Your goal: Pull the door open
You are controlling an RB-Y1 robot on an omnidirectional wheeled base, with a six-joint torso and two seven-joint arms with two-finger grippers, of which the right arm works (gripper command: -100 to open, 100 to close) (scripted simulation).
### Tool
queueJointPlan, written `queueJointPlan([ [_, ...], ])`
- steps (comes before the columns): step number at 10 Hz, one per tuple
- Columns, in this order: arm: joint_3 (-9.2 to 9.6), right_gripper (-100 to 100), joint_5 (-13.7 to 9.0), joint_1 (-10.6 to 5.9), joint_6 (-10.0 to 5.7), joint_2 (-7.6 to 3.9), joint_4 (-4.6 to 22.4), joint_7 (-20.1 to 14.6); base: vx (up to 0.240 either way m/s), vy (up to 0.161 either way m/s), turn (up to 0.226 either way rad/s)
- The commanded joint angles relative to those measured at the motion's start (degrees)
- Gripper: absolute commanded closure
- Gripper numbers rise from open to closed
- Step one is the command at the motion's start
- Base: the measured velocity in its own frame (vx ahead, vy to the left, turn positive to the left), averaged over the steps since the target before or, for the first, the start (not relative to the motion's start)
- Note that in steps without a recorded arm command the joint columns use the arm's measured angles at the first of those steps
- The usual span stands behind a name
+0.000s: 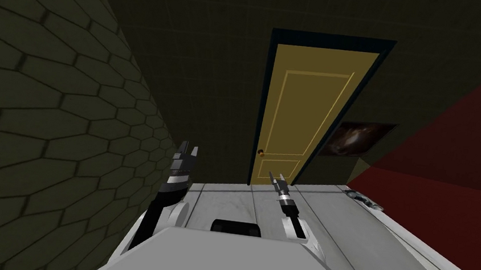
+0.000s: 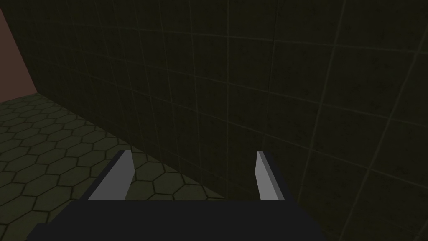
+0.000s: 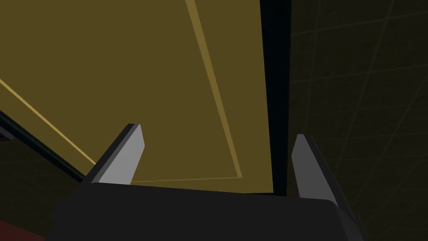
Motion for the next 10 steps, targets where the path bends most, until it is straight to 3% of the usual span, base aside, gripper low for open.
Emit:
queueJointPlan([
  [1,-0.39,-100,0.6,-0.80,0.00,-0.01,2.0,1.6,0.109,-0.003,0.027],
  [3,-0.66,-100,0.9,-1.29,-0.20,-0.03,3.4,2.5,0.081,-0.015,0.014],
  [10,-2.36,-100,3.1,-4.37,-1.47,-0.10,12.2,8.4,0.085,-0.013,0.022],
])
